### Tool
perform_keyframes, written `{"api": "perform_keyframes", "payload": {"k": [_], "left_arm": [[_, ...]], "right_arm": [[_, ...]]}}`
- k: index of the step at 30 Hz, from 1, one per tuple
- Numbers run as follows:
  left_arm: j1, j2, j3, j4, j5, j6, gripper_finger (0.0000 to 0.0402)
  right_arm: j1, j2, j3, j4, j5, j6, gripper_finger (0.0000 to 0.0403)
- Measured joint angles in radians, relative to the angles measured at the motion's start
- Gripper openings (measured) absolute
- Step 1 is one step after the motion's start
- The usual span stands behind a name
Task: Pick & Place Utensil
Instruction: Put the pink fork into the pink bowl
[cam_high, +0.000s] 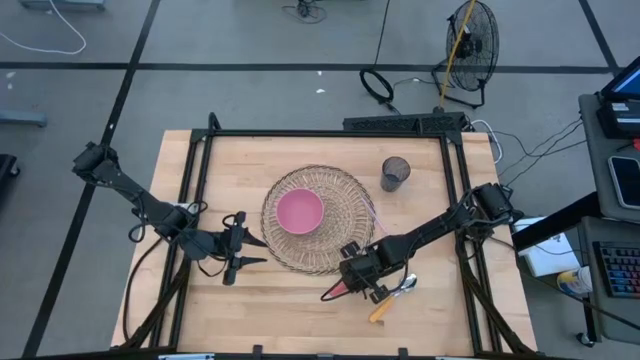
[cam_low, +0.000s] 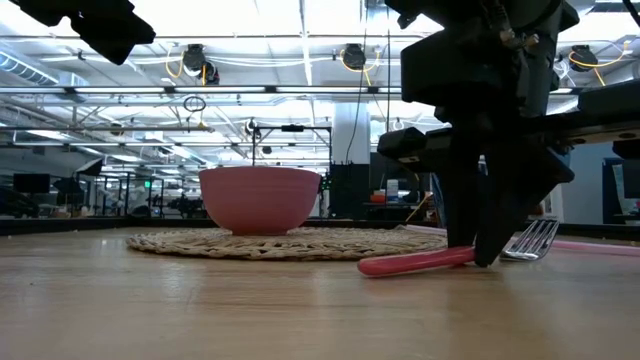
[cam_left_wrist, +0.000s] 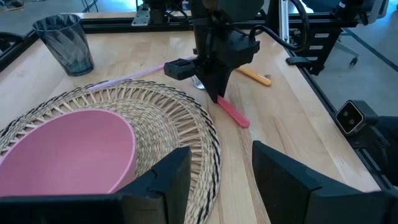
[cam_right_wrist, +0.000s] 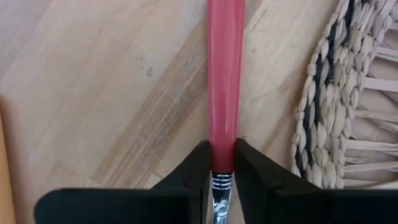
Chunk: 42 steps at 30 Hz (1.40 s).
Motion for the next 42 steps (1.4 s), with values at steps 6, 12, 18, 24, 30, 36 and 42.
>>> {"api": "perform_keyframes", "payload": {"k": [6, 12, 18, 24, 30, 36, 42], "left_arm": [[0.000, 0.000, 0.000, 0.000, 0.000, 0.000, 0.0170], [0.000, 0.000, 0.000, 0.000, 0.000, 0.000, 0.0170], [0.000, 0.000, 0.000, 0.000, 0.000, -0.002, 0.0170], [0.000, 0.000, 0.000, 0.000, 0.000, -0.003, 0.0170], [0.000, 0.000, 0.000, -0.016, 0.000, -0.004, 0.0170], [-0.003, 0.000, -0.001, -0.093, -0.001, -0.072, 0.0170], [-0.024, 0.000, -0.001, -0.128, -0.017, -0.094, 0.0170]], "right_arm": [[0.000, -0.001, 0.000, 0.006, -0.001, 0.020, 0.0049], [0.000, -0.023, 0.000, 0.019, 0.002, 0.041, 0.0048], [-0.004, -0.091, 0.001, 0.060, 0.002, 0.046, 0.0048], [-0.038, -0.174, 0.001, 0.139, 0.063, 0.025, 0.0048], [-0.111, -0.206, 0.003, 0.320, 0.082, -0.039, 0.0048], [-0.211, -0.204, 0.002, 0.442, 0.081, -0.092, 0.0047], [-0.316, -0.203, 0.002, 0.582, 0.083, -0.085, 0.0047]]}}
